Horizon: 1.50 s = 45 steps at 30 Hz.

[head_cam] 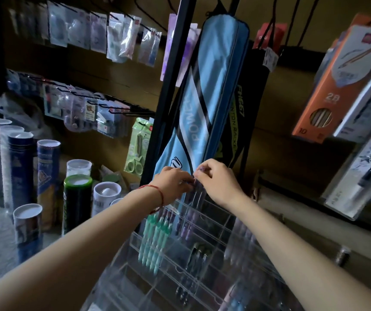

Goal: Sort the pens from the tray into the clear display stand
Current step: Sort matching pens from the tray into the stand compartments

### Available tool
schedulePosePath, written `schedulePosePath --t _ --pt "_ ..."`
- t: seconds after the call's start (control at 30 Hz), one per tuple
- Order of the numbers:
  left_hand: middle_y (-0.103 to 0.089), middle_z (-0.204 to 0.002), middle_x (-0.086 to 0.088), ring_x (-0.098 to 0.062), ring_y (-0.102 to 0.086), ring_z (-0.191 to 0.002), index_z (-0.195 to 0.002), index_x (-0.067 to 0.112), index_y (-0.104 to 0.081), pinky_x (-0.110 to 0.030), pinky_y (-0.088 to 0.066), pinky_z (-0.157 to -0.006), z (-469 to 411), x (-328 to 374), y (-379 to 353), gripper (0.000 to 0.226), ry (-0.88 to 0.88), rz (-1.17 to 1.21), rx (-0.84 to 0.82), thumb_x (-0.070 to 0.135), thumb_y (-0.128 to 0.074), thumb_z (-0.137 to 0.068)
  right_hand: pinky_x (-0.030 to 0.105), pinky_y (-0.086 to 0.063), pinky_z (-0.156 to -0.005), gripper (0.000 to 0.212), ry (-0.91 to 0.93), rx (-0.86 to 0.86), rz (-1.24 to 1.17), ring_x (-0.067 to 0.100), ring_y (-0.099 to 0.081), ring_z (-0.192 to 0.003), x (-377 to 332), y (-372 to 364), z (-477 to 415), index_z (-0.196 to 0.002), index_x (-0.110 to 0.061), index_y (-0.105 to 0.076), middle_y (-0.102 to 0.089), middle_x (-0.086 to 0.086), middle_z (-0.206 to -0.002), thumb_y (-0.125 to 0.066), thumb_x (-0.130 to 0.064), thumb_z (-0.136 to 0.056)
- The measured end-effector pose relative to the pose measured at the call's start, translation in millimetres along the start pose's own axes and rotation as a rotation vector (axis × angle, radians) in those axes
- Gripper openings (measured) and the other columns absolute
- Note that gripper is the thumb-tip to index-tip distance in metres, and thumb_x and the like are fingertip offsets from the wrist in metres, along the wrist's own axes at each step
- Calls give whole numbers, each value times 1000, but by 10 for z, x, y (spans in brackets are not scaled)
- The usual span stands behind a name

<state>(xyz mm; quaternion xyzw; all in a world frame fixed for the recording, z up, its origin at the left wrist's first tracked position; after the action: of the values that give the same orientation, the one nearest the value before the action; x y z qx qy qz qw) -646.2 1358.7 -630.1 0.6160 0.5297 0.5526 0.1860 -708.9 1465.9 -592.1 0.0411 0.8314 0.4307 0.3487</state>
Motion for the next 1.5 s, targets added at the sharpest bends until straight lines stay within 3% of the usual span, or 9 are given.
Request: schedulePosePath --t 0.3,0.43,0.53,0.67,0.93,1.07,1.13,1.33,1.5 --pt "-61 -111 3 -17 -39 -122 -107 30 -66 -27 -17 -99 -66 30 104 23 -192 -312 65 36 -49 -93 24 -35 -52 15 -12 -33 -19 12 -45 -59 54 -87 61 -81 -13 -53 -53 -3 -68 -55 -22 -92" --pt "-63 -110 7 -15 -39 -120 -108 30 -64 -28 -18 -98 -63 42 114 22 -252 -365 72 34 -48 -94 25 -45 -64 12 -9 111 -176 14 -57 -67 34 23 25 -85 -13 -60 -62 -1 -72 -53 -19 -93" --pt "-63 -108 1 -18 -44 -115 -105 23 -64 -31 -28 -94 -78 35 117 20 -207 -308 18 30 -50 -93 29 -49 -71 11 28 129 -252 19 -61 -74 -37 50 -9 -84 -13 -60 -67 4 -80 -55 -19 -91" --pt "-66 -105 -5 -24 -58 -102 -107 15 -65 -35 -45 -90 -79 -41 116 22 -124 -115 -55 22 -61 -87 17 -38 -55 12 12 57 -101 10 -52 -66 -26 -54 10 -82 -15 -57 -59 -2 -71 -58 -24 -89" --pt "-63 -114 -3 -22 -52 -110 -119 21 -60 -40 -44 -94 -19 -121 47 33 -140 -107 9 15 -59 -86 27 -43 -74 14 -139 -171 -76 16 -54 -77 26 -103 -33 -80 -4 -69 -64 12 -78 -70 -18 -81" --pt "-57 -123 -3 -22 -44 -120 -127 21 -54 -36 -35 -103 21 -137 -12 40 -167 -110 39 13 -56 -88 21 -32 -52 34 -195 -240 113 13 -37 -53 -37 -114 -78 -51 -13 -52 -41 0 -53 -70 -18 -79" --pt "-56 -125 -4 -22 -43 -121 -129 21 -52 -33 -33 -105 17 -136 -21 43 -171 -121 32 13 -57 -87 19 -28 -47 35 -200 -242 145 9 -33 -51 -45 -145 -101 -52 -14 -49 -37 -2 -54 -70 -17 -79" --pt "-62 -115 -7 -25 -53 -109 -122 15 -59 -39 -42 -95 54 -112 34 39 -171 -67 27 7 -59 -84 21 -39 -60 10 -171 -198 -12 11 -41 -55 58 -183 -73 -75 -5 -72 -47 -3 -51 -77 -13 -73" --pt "-60 -119 -6 -23 -51 -113 -125 17 -57 -36 -41 -97 98 -87 50 40 -166 -44 35 6 -55 -86 21 -32 -49 28 -187 -283 232 15 -41 -61 -4 -227 -129 -53 -15 -56 -45 0 -57 -68 -13 -79"
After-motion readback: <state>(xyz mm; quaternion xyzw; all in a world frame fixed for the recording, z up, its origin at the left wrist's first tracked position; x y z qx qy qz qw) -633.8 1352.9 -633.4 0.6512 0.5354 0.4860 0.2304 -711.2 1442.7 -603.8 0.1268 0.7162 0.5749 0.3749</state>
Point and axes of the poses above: each hand's wrist, its own z-axis away from the middle knuckle, its own y-axis out of the back of the hand, x = y × z, the point moved 3 cm from there along -z, towards the middle knuckle
